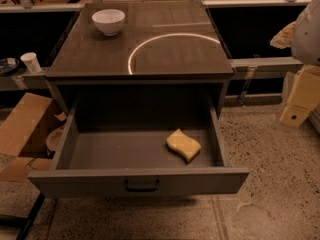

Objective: Pick sponge from top drawer and place on counter

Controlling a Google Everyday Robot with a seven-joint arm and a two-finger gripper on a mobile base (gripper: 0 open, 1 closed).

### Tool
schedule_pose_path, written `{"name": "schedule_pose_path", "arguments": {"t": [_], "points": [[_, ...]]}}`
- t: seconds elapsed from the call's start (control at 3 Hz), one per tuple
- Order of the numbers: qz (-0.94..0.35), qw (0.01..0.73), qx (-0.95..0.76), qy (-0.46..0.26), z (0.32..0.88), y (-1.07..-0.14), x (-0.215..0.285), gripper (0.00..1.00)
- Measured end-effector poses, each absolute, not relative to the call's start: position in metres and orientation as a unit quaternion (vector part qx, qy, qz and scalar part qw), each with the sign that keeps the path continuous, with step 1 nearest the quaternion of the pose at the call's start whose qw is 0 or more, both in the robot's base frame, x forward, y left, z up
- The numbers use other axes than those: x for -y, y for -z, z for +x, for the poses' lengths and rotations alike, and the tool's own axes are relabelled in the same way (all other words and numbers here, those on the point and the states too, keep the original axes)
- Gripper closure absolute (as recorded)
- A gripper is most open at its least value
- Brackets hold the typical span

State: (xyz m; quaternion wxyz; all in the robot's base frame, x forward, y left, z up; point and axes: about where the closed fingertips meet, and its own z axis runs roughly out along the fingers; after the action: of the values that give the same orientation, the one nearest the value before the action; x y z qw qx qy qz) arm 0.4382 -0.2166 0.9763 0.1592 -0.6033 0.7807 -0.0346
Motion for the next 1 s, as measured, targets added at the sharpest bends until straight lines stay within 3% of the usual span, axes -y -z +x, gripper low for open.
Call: {"name": "schedule_pose_path", "arguments": {"t": [0.33,1.0], "points": [[-0.603,0.159,-0.781,0.034,0.438,-0.976,0.217,0.00],[-0.606,0.193,-0.771,-0.045,0.486,-0.905,0.188,0.00]]}}
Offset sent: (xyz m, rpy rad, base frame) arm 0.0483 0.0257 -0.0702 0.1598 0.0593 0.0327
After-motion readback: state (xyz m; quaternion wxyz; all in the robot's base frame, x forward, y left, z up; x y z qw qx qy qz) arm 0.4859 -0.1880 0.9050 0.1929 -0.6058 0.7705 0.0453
